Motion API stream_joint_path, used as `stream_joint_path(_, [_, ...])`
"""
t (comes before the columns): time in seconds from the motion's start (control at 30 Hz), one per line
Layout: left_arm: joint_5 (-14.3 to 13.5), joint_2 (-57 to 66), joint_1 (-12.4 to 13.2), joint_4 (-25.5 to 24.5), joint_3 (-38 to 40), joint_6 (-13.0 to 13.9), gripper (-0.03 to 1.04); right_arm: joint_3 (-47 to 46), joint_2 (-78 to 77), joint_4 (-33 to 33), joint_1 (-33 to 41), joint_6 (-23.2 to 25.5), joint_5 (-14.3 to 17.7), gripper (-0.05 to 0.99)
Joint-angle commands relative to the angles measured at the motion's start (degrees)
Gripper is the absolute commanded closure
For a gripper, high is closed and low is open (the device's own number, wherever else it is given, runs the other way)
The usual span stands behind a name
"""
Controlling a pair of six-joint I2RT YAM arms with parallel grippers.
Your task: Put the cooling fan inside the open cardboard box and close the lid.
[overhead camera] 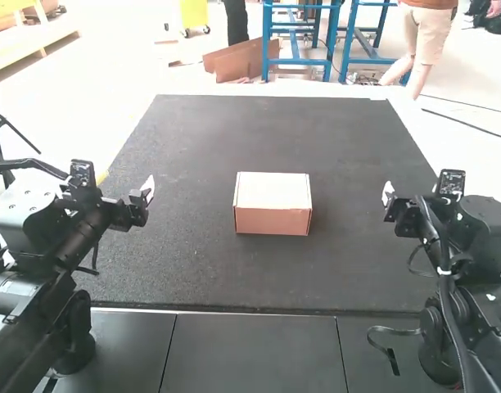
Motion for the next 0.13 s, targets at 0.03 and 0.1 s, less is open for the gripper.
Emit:
stream_joint_path(0.03, [-0.7,-0.8,3.6,-1.1,-0.4,-1.4,0.04,-0.3,-0.6,0.1,-1.5,1.0,0.9,0.02])
stream_joint_path(0.1, [-0.7,-0.7,5.4,-1.1,-0.4,-1.0,0.04,-0.3,-0.6,0.2,-1.6,1.0,0.9,0.03])
